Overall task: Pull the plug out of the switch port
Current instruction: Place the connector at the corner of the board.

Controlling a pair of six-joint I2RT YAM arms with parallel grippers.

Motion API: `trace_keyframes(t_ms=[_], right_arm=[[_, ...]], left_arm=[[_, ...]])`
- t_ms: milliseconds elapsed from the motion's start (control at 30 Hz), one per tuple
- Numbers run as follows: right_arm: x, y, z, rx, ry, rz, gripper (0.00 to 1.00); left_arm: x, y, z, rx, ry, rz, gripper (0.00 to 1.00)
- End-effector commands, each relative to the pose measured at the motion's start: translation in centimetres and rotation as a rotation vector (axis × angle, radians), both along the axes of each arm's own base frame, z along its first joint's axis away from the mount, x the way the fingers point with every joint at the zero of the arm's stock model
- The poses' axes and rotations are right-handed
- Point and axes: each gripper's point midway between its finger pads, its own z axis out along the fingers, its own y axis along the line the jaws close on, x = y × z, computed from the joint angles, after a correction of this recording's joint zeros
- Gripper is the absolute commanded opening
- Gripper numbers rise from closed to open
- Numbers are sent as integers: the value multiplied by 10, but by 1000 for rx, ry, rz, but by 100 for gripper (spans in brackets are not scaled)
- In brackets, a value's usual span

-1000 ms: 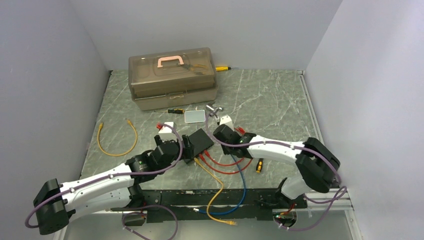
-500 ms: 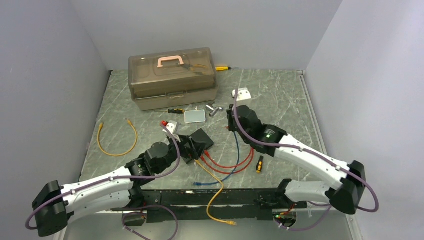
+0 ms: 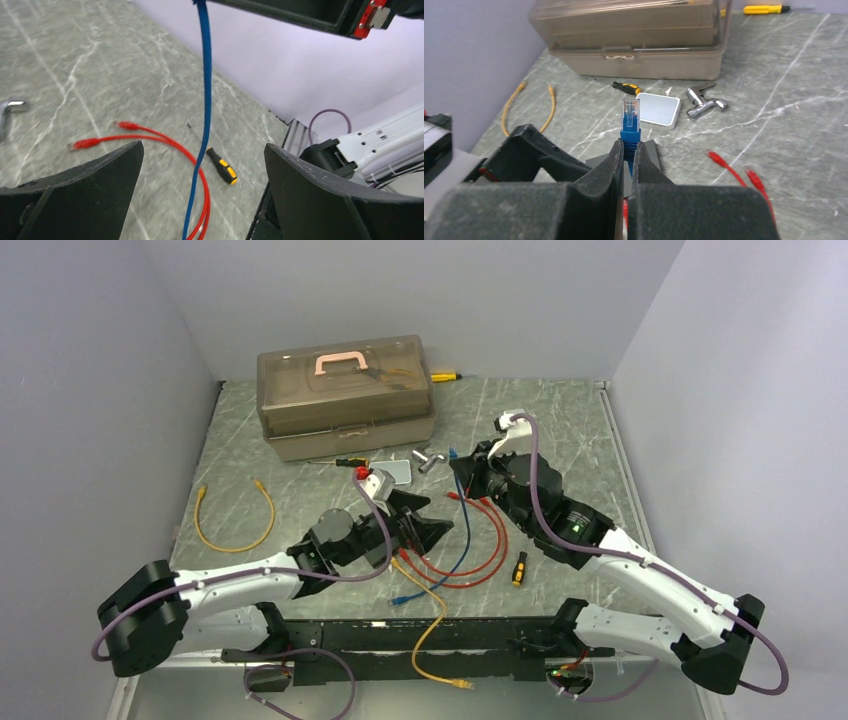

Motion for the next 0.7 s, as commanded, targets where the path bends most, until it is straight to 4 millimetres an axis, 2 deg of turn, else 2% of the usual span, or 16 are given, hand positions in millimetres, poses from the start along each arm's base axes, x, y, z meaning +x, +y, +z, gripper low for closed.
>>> trace_keyframes(t_ms=[0,167,267,533,667], right_arm=[[-10,9,31,151,-26,58,0],[-16,15,31,182,-10,95,0],[-17,16,28,181,-3,99,0],[-20,16,25,182,-3,112,0],[-21,14,24,179,0,114,0]], left_arm=[[-7,-17,55,-178,-119,-92,98],[0,-33,44,-136,-93,-106,93],[1,-35,42,-144,-91,-110,88],[10,-45,39,-113,-55,-97,64],[17,-43,34,-105,-41,-59,53]])
